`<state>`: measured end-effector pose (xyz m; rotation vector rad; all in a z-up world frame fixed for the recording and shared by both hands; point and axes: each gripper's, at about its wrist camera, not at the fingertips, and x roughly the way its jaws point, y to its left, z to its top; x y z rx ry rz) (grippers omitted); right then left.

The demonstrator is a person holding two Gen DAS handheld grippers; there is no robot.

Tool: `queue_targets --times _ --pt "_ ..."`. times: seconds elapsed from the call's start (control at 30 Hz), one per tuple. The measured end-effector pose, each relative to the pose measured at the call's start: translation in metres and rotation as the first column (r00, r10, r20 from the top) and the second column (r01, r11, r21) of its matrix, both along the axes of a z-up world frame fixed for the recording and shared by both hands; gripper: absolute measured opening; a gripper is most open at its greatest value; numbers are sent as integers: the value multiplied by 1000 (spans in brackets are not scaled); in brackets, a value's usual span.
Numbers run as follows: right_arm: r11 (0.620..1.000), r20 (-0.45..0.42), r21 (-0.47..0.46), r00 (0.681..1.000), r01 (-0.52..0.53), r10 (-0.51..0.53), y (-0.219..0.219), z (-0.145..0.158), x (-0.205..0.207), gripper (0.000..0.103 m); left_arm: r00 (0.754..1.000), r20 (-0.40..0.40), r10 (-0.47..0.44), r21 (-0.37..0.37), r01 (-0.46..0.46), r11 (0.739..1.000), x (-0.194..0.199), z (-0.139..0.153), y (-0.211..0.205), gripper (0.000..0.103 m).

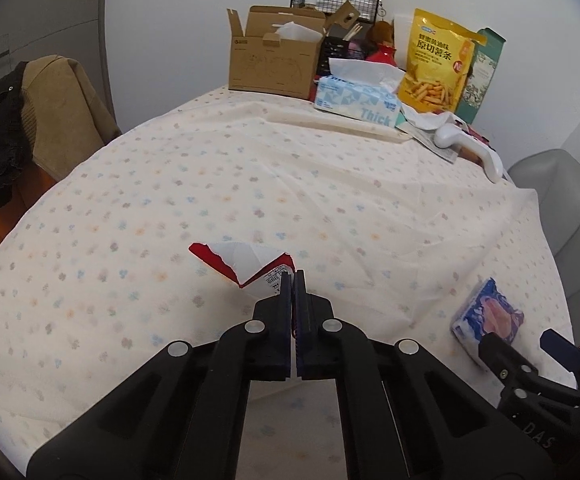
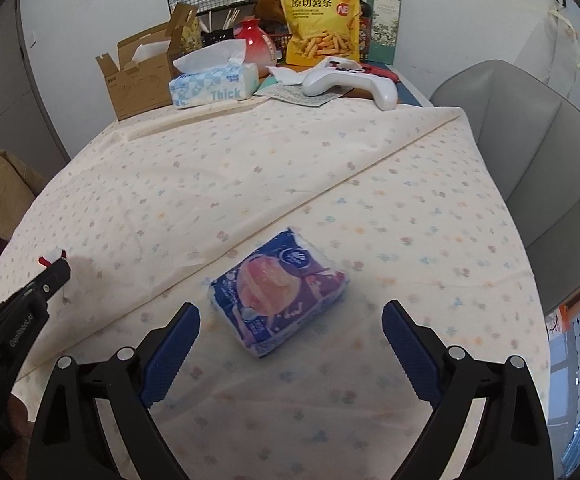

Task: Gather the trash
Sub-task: 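Grasp the blue wet-wipe pack with the right tool while the left holds the wrapper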

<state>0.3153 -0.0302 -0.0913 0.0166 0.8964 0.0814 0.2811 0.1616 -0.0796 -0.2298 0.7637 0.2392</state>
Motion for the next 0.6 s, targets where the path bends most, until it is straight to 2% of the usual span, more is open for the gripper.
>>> queue_targets --times 0.03,0.07,0.1,0.13,0.17,0.27,0.37,0.6 --pt "1000 -11 -3 1000 -1 1 2 -4 3 80 1000 -5 1 -1 -1 1000 1 -2 1 2" --pt "1000 -23 3 1000 -1 1 2 -7 5 68 1000 -9 -1 1 1 1000 2 -3 1 2" --pt "1000 -43 24 999 -6 7 1 -12 8 62 1000 -14 -3 2 3 1000 3 -5 0 2" --pt "999 -54 33 999 -8 10 0 -14 9 51 1000 -19 -5 2 5 1000 4 -6 -1 2" --pt "1000 -43 23 999 -5 6 0 -13 8 34 1000 -23 -7 3 7 1000 5 -8 -3 2" --pt "999 -47 42 999 -25 27 -3 -11 7 16 1000 -23 -11 3 11 1000 6 -7 -7 2" --pt "999 -38 44 999 -29 31 -8 -5 -1 13 1000 -11 -20 3 20 1000 3 -1 -13 2" --pt "998 3 50 999 -33 32 -18 18 -28 12 1000 14 -27 -4 27 1000 -20 13 -25 2"
